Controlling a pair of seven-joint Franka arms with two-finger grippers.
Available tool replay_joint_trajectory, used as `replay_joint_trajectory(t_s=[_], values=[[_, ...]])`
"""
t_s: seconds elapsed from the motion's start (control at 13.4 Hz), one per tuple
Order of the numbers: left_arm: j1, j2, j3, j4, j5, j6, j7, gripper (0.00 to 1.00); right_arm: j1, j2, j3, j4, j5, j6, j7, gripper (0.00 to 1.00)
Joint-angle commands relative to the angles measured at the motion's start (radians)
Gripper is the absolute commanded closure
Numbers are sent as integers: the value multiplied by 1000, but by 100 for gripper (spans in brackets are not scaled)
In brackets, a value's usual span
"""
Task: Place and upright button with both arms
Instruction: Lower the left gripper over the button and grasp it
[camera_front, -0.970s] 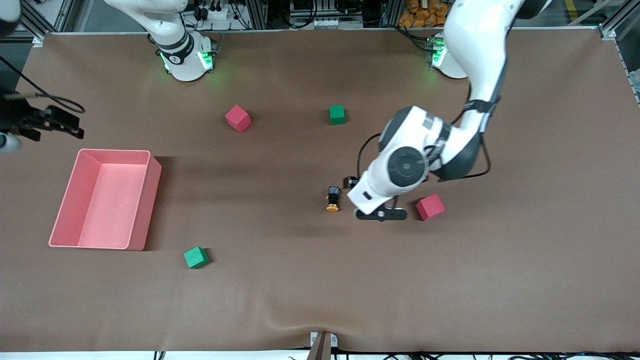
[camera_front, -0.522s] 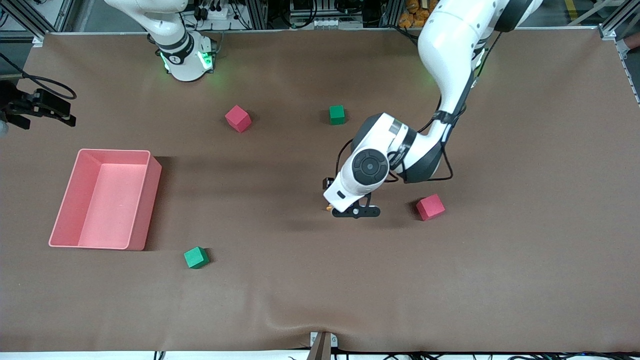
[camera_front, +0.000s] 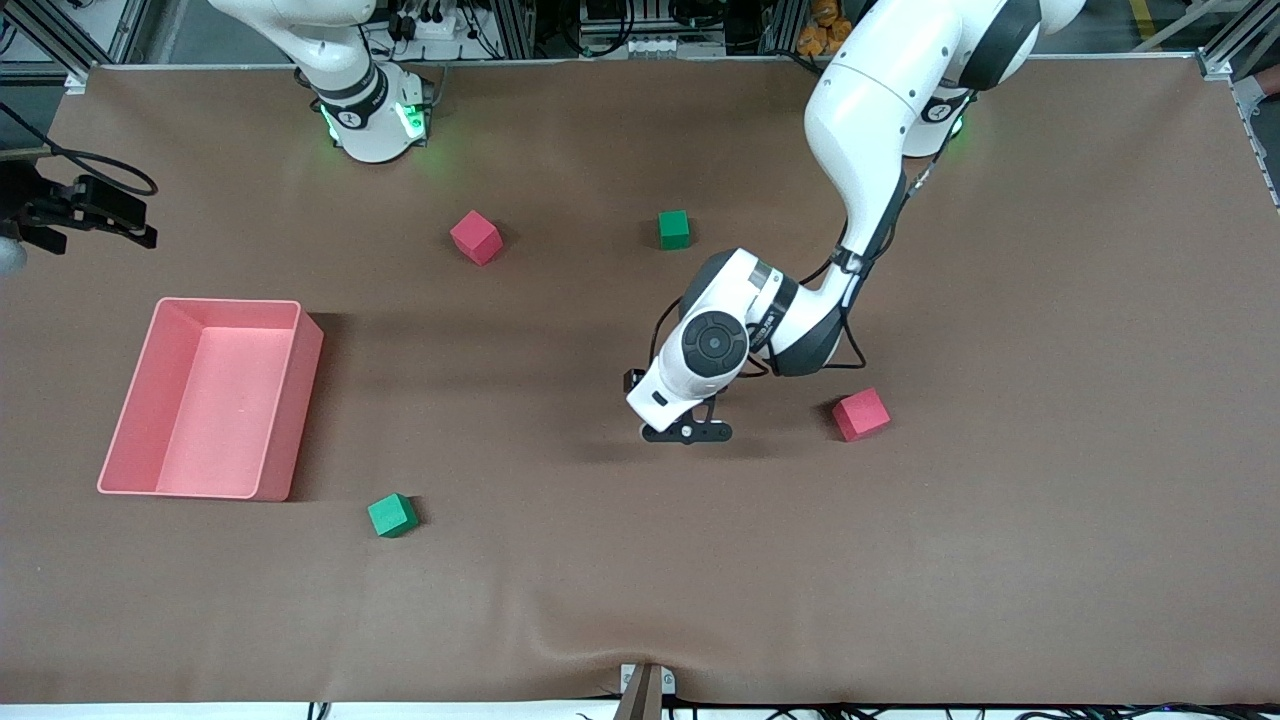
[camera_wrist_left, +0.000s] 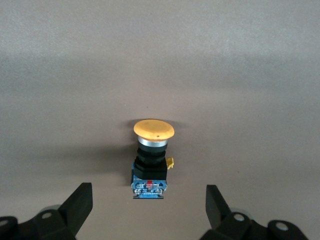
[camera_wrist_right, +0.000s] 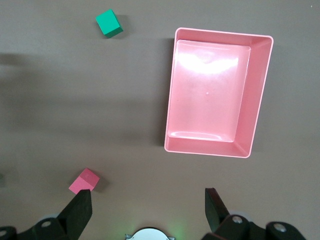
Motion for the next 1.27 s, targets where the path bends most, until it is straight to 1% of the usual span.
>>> replay_joint_trajectory(t_s=[0.0, 0.07, 0.15, 0.3, 0.37, 0.6, 0.67, 0.82, 1.04, 1.19], values=[[-16, 37, 11, 23, -14, 31, -11, 0, -4, 3, 6, 13, -2, -17, -1, 0], [-25, 46, 14, 23, -12, 39, -5, 1, -1, 3, 7, 13, -3, -28, 2, 0], [-25, 48, 14, 19, -11, 39, 4, 6, 1, 3, 9, 13, -3, -29, 2, 0], [-33, 61, 14, 17, -5, 39, 21, 10, 2, 7, 9, 13, -2, -28, 2, 0], [-42, 66, 15, 17, -3, 39, 26, 10, 4, 7, 9, 13, -2, -28, 4, 0], [-40, 65, 18, 10, 11, 39, 40, 15, 4, 7, 7, 13, -2, -34, -6, 0], [-40, 65, 20, 10, 18, 37, 50, 19, 2, 5, 6, 13, -2, -35, -7, 0], [-40, 66, 21, 8, 23, 37, 57, 22, 2, 7, 6, 13, -2, -35, -7, 0], [-42, 74, 23, 8, 25, 37, 58, 22, 2, 7, 6, 13, -2, -34, -9, 0], [-43, 74, 21, 8, 74, 39, 63, 29, 4, 8, 6, 13, -2, -34, -7, 0]])
